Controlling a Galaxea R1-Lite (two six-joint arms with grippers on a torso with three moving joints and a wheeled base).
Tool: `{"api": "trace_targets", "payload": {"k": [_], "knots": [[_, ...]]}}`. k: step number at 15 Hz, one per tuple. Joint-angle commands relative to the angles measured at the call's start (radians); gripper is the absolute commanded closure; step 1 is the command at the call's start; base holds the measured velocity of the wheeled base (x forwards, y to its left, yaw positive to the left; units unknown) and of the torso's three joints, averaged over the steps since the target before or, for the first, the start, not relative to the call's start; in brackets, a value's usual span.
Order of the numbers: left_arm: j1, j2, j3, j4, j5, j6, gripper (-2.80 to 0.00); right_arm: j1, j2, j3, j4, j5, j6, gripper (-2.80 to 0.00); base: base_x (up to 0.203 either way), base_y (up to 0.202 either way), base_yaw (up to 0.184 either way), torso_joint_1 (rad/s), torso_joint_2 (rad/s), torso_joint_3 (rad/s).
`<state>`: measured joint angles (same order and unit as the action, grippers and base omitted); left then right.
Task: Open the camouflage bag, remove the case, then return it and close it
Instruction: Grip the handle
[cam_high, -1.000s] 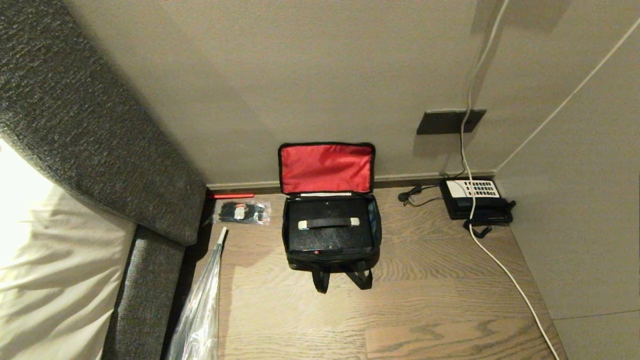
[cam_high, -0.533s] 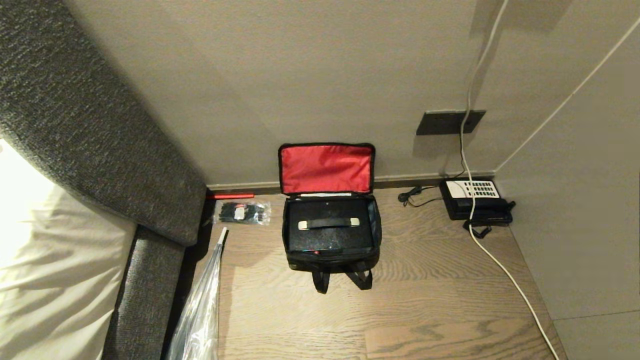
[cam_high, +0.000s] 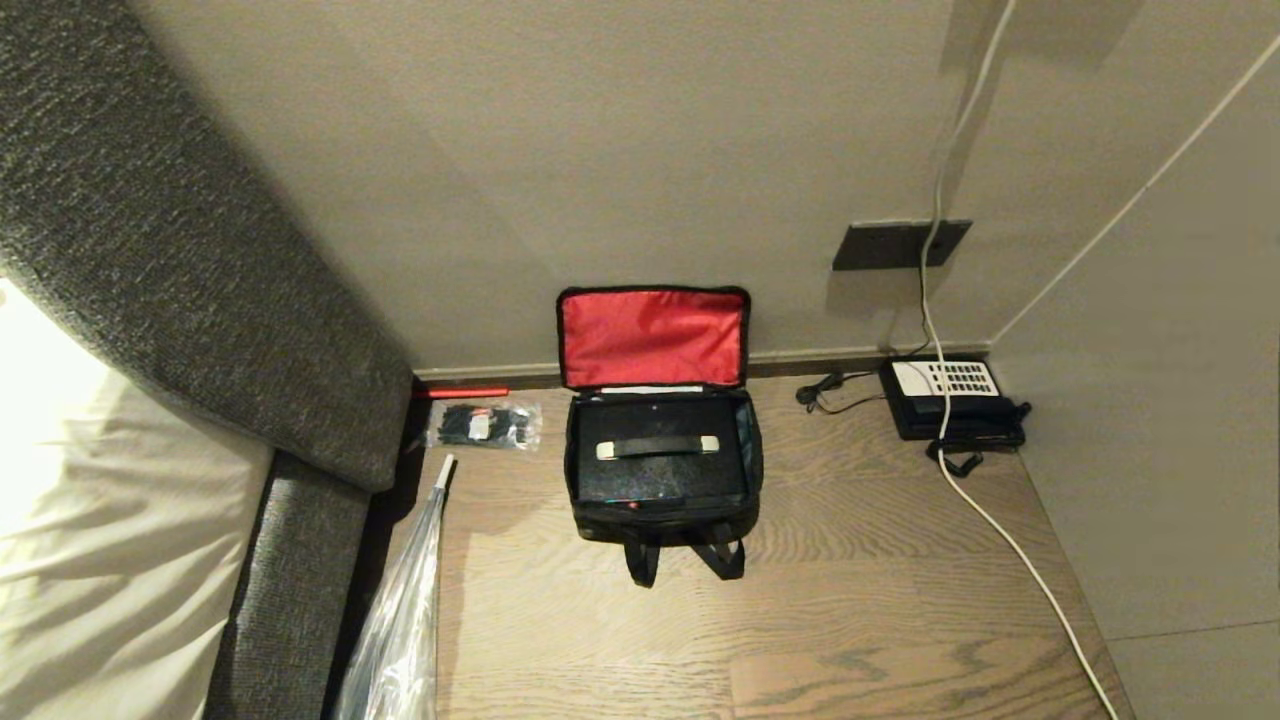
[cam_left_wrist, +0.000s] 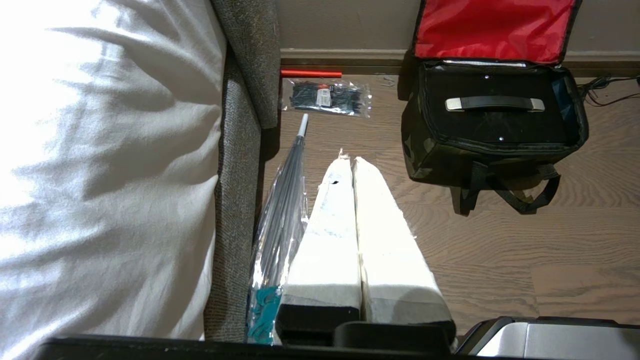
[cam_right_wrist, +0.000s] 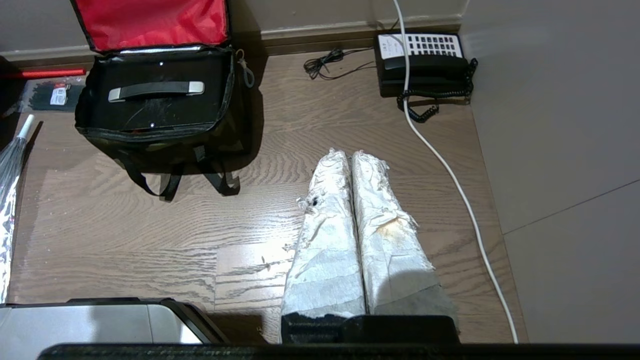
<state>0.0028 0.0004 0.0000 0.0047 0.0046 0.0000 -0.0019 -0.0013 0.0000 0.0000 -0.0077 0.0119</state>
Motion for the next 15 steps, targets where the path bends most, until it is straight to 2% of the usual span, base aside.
{"api": "trace_targets", "payload": {"k": [1, 4, 10, 15], "knots": [[0.000, -0.002, -0.001, 0.000, -0.002, -0.001, 0.00, -0.001, -0.003, 0.000, -0.001, 0.001, 0.000, 0.00, 0.000, 0.000, 0.000, 0.000, 0.00, 0.000], [0.000, -0.002, -0.001, 0.001, -0.001, -0.009, 0.00, 0.000, -0.003, 0.000, 0.000, 0.000, 0.000, 0.00, -0.001, 0.023, 0.003, 0.002, 0.00, -0.001], [0.000, -0.002, -0.003, 0.006, 0.002, 0.002, 0.00, 0.000, -0.003, 0.000, 0.000, 0.000, 0.000, 0.00, 0.000, 0.150, 0.005, 0.002, 0.00, 0.005], [0.000, -0.002, -0.003, 0.006, 0.002, 0.003, 0.00, 0.000, -0.003, 0.000, 0.000, 0.000, 0.000, 0.00, 0.000, 0.000, 0.000, 0.000, 0.00, 0.000]]}}
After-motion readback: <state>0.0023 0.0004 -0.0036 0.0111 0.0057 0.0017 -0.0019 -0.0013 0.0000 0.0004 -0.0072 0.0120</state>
